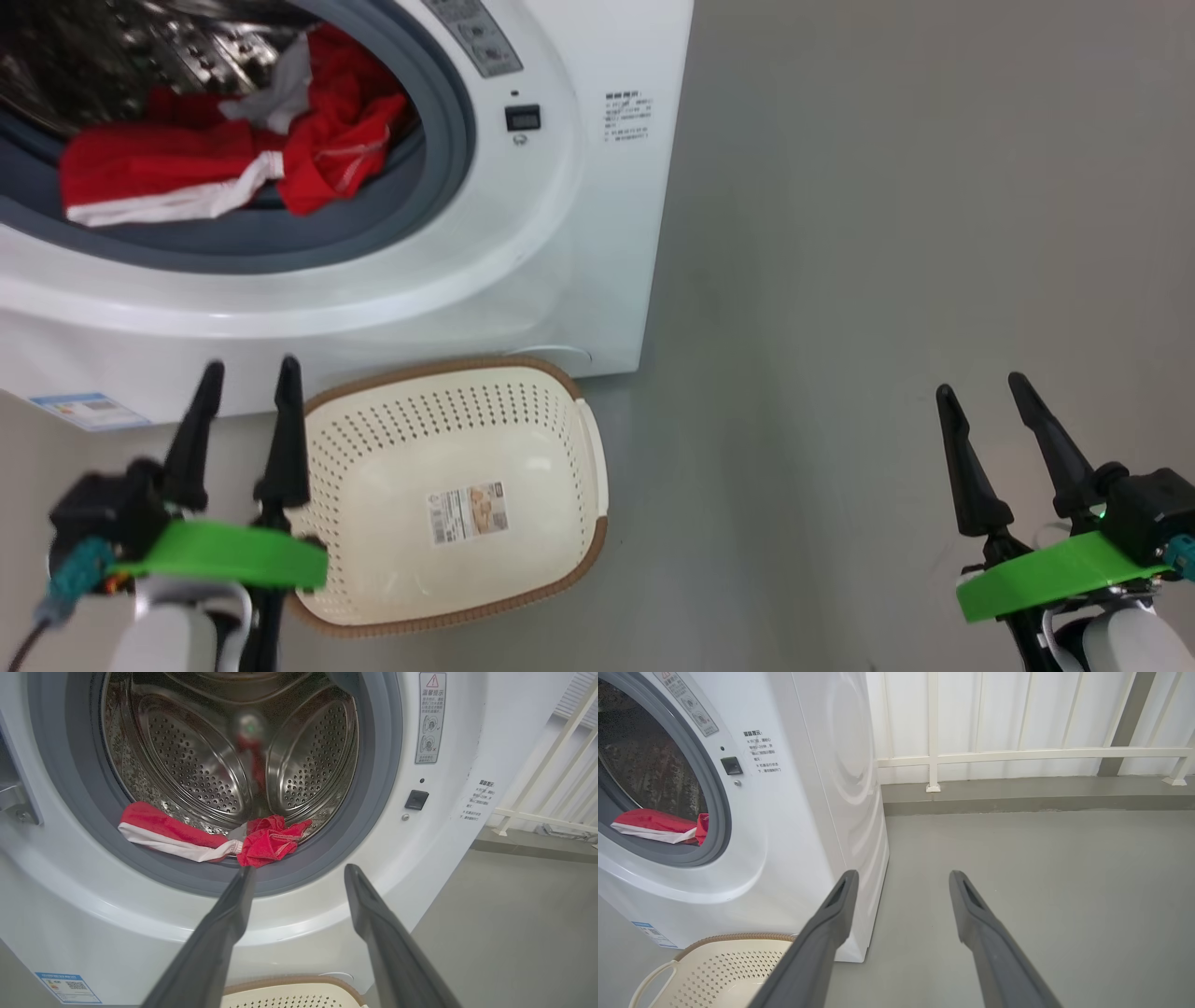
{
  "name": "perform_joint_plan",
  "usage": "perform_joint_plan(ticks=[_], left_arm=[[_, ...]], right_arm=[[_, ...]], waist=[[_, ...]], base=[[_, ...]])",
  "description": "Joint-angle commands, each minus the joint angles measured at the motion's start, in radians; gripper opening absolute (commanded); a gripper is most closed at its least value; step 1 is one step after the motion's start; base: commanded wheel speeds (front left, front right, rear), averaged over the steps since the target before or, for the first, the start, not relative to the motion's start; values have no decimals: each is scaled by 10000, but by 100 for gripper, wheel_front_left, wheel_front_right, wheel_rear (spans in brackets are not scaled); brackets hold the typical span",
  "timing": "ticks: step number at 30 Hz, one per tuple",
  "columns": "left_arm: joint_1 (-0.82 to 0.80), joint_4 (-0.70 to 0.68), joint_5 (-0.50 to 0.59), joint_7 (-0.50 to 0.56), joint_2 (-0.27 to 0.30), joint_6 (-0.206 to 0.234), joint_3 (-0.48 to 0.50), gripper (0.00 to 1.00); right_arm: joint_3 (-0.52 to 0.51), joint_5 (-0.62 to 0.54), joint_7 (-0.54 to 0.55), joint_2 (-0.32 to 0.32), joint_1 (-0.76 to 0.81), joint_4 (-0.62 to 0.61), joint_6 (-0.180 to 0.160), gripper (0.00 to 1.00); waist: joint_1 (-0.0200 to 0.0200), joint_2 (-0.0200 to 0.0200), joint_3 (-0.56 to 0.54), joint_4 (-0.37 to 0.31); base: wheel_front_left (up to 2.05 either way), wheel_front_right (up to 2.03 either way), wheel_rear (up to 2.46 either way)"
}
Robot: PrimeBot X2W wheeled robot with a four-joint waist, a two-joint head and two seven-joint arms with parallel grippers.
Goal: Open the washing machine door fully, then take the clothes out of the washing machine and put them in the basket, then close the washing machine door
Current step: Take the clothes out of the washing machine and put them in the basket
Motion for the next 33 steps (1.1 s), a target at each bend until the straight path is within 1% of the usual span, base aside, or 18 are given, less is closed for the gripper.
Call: perform_joint_plan(ticks=[1,7,15,16,25,29,30,33], left_arm=[[-605,60,175,-49,300,15,350,100],[-2559,1663,505,-49,513,15,344,100],[-5030,4051,738,-49,1130,15,98,100],[-5030,4051,738,-49,1130,15,98,100],[-7327,6286,901,-49,1605,52,-10,100],[-8082,7106,1010,-49,1781,77,-120,100],[-8409,7495,1101,-49,1832,109,-226,100],[-8909,8021,1174,-49,1871,149,-344,100]], right_arm=[[230,104,-65,-110,-333,-274,63,100],[250,127,-65,23,-753,-349,63,100],[166,168,-65,230,-1297,-457,63,100],[166,168,-65,230,-1297,-457,63,100],[131,170,-65,375,-1634,-590,63,100],[189,171,-65,415,-1727,-588,63,100],[216,169,-65,433,-1761,-591,63,100],[267,175,-65,445,-1799,-599,63,100]], waist=[[0,0,482,-107],[0,0,1312,-362],[0,0,2200,-804],[0,0,2200,-804],[0,0,2969,-1018],[0,0,3147,-1070],[0,0,3205,-1080],[0,0,3295,-1074]], base=[[0,0,0],[0,0,0],[0,0,0],[0,0,0],[0,0,0],[0,0,0],[0,0,0],[0,0,0]])
